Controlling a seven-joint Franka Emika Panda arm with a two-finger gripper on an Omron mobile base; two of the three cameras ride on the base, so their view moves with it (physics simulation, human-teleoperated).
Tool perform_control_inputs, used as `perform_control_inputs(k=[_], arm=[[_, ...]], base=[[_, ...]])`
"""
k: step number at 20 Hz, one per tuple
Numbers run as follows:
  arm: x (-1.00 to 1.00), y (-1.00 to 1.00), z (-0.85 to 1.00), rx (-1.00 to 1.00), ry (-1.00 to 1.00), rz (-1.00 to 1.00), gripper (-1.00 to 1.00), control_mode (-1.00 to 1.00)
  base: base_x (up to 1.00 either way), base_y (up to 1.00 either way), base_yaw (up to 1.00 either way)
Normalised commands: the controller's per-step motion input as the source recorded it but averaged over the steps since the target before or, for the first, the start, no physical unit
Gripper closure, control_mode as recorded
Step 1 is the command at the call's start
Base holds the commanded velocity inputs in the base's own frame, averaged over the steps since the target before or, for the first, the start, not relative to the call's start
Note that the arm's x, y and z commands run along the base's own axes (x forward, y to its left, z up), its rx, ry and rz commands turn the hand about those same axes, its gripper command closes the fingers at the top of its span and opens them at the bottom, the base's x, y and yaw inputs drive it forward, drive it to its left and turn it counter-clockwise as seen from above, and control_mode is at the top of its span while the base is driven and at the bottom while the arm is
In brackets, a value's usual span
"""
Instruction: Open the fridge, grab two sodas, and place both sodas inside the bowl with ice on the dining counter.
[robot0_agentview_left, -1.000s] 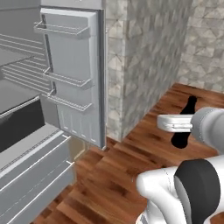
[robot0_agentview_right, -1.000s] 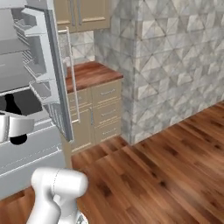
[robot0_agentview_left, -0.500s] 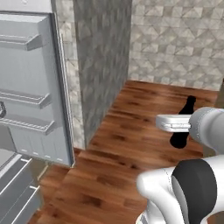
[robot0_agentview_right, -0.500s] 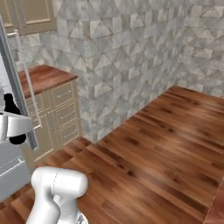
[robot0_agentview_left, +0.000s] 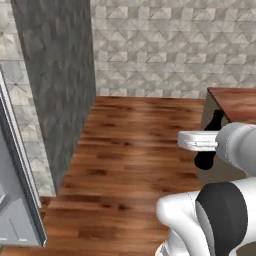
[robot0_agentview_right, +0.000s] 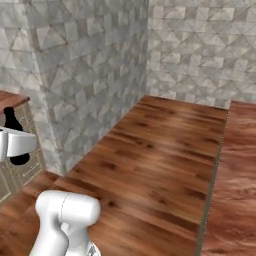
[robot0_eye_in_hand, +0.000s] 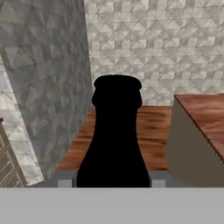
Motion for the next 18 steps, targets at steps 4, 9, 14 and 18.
perform_control_inputs(k=[4, 9, 14, 18], arm=[[0.0, 0.0, 0.0, 0.0, 0.0, 0.0, 1.0, 1.0], [0.0, 0.0, 0.0, 0.0, 0.0, 0.0, 1.0, 1.0], [0.0, 0.0, 0.0, 0.0, 0.0, 0.0, 1.0, 1.0], [0.0, 0.0, 0.0, 0.0, 0.0, 0.0, 1.0, 1.0]], base=[[0.85, -0.01, -0.41], [0.96, 0.0, -0.39], [1.0, 0.03, -0.4], [1.0, 0.13, -0.42]])
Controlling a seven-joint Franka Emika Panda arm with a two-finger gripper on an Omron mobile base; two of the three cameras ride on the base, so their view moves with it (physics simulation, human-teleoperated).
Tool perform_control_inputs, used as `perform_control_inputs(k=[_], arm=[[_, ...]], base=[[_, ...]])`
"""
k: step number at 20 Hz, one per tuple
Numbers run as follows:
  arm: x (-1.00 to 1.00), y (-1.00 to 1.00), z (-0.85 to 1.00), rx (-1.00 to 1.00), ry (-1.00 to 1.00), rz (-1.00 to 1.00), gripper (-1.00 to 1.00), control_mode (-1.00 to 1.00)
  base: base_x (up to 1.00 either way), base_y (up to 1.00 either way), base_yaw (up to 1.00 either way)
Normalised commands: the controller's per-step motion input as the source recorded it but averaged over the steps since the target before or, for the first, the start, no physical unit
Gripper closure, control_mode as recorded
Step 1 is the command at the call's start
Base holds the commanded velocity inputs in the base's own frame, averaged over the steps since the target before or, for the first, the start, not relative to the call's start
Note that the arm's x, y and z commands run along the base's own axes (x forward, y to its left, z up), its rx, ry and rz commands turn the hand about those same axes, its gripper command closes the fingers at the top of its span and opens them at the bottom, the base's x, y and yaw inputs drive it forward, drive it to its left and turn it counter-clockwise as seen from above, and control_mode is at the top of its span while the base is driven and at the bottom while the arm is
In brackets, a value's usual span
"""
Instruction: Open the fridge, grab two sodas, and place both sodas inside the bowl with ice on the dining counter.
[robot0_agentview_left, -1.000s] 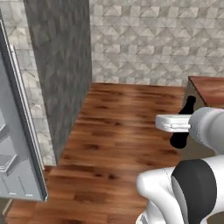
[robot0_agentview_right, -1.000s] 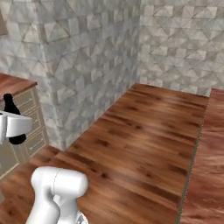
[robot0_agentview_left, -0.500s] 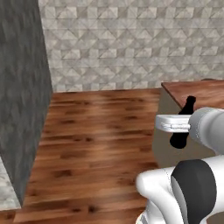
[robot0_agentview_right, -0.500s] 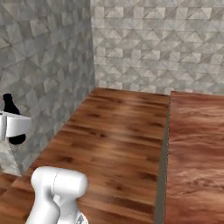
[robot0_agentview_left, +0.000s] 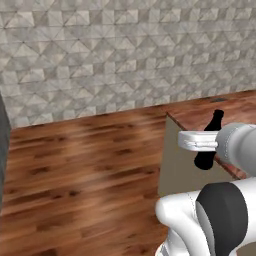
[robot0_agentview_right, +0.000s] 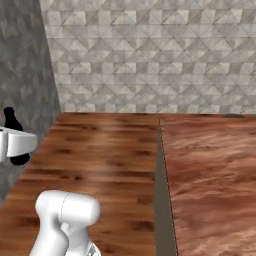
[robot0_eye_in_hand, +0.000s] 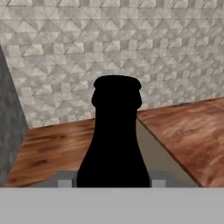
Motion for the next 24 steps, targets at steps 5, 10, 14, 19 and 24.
perform_control_inputs(k=[5, 10, 14, 19, 24], arm=[[0.0, 0.0, 0.0, 0.0, 0.0, 0.0, 1.0, 1.0], [0.0, 0.0, 0.0, 0.0, 0.0, 0.0, 1.0, 1.0], [0.0, 0.0, 0.0, 0.0, 0.0, 0.0, 1.0, 1.0], [0.0, 0.0, 0.0, 0.0, 0.0, 0.0, 1.0, 1.0], [0.0, 0.0, 0.0, 0.0, 0.0, 0.0, 1.0, 1.0]], base=[[1.0, 0.27, -0.44], [0.97, 0.45, -0.48], [0.93, 0.52, -0.48], [0.93, 0.54, -0.47], [0.93, 0.56, -0.47]])
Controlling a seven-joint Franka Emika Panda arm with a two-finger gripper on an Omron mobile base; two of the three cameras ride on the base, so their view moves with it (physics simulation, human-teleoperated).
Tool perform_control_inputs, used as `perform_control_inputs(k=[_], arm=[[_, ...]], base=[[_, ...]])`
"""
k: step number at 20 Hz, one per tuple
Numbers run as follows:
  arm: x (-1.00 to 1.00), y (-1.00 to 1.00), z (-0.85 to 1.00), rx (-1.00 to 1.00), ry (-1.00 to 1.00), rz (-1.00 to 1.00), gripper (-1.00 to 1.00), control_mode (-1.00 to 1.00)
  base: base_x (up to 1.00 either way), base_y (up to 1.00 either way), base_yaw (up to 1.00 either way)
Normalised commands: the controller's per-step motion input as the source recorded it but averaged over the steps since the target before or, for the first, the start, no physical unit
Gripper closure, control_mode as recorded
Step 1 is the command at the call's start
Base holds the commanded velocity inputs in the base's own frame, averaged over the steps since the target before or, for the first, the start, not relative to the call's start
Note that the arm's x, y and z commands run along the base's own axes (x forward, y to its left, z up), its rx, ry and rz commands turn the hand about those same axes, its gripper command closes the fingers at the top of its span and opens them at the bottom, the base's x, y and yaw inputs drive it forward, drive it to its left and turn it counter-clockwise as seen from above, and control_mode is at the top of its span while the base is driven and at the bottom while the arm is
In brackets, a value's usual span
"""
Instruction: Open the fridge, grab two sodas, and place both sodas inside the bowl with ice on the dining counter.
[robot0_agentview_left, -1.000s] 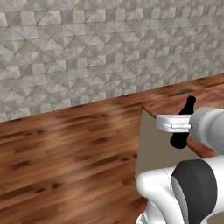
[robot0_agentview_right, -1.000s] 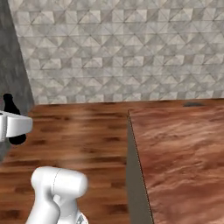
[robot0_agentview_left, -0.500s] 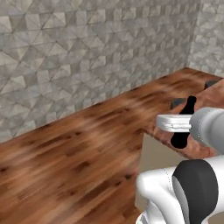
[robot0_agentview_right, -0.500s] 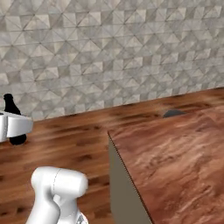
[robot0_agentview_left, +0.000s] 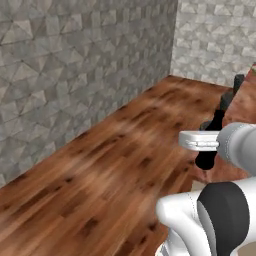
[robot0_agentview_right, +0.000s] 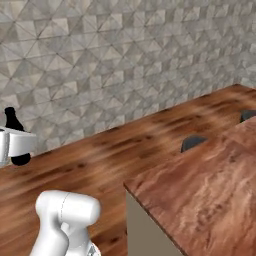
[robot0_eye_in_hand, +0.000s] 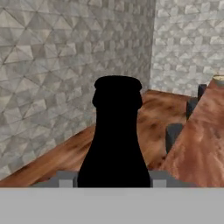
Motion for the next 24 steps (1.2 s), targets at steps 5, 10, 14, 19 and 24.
perform_control_inputs(k=[5, 10, 14, 19, 24], arm=[[0.0, 0.0, 0.0, 0.0, 0.0, 0.0, 1.0, 1.0], [0.0, 0.0, 0.0, 0.0, 0.0, 0.0, 1.0, 1.0], [0.0, 0.0, 0.0, 0.0, 0.0, 0.0, 1.0, 1.0], [0.0, 0.0, 0.0, 0.0, 0.0, 0.0, 1.0, 1.0], [0.0, 0.0, 0.0, 0.0, 0.0, 0.0, 1.0, 1.0]], base=[[0.91, 0.59, -0.48], [0.89, 0.64, -0.48], [0.9, 0.64, -0.48], [0.92, 0.62, -0.48], [0.94, 0.58, -0.48]])
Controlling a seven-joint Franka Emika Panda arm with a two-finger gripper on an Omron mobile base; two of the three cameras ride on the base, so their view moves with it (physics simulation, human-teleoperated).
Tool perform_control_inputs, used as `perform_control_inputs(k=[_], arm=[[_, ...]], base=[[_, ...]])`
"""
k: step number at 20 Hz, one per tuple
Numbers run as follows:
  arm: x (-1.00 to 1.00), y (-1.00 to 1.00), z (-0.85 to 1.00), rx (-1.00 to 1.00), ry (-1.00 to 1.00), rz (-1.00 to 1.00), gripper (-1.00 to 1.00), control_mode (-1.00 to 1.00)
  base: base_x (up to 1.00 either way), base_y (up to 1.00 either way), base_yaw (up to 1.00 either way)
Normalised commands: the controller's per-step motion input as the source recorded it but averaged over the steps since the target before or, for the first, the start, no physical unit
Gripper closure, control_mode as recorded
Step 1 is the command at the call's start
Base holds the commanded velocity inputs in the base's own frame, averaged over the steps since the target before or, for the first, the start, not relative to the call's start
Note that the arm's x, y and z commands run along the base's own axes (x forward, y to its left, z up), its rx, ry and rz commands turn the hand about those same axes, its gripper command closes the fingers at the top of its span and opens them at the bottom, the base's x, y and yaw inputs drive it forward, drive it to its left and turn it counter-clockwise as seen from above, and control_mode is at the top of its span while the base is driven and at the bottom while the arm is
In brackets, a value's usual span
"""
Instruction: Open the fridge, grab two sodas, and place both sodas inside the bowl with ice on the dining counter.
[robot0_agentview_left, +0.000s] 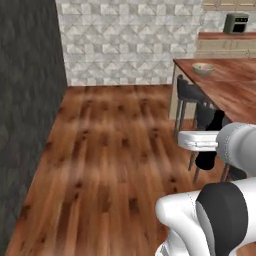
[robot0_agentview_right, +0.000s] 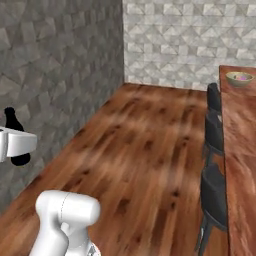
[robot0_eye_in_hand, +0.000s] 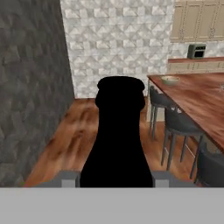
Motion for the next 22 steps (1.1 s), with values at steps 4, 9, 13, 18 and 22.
perform_control_inputs(k=[4, 9, 13, 18, 22], arm=[[0.0, 0.0, 0.0, 0.0, 0.0, 0.0, 1.0, 1.0], [0.0, 0.0, 0.0, 0.0, 0.0, 0.0, 1.0, 1.0], [0.0, 0.0, 0.0, 0.0, 0.0, 0.0, 1.0, 1.0], [0.0, 0.0, 0.0, 0.0, 0.0, 0.0, 1.0, 1.0], [0.0, 0.0, 0.0, 0.0, 0.0, 0.0, 1.0, 1.0]], base=[[0.96, 0.52, -0.47], [1.0, 0.39, -0.44], [1.0, 0.4, -0.45], [0.95, 0.54, -0.47], [0.93, 0.7, -0.43]])
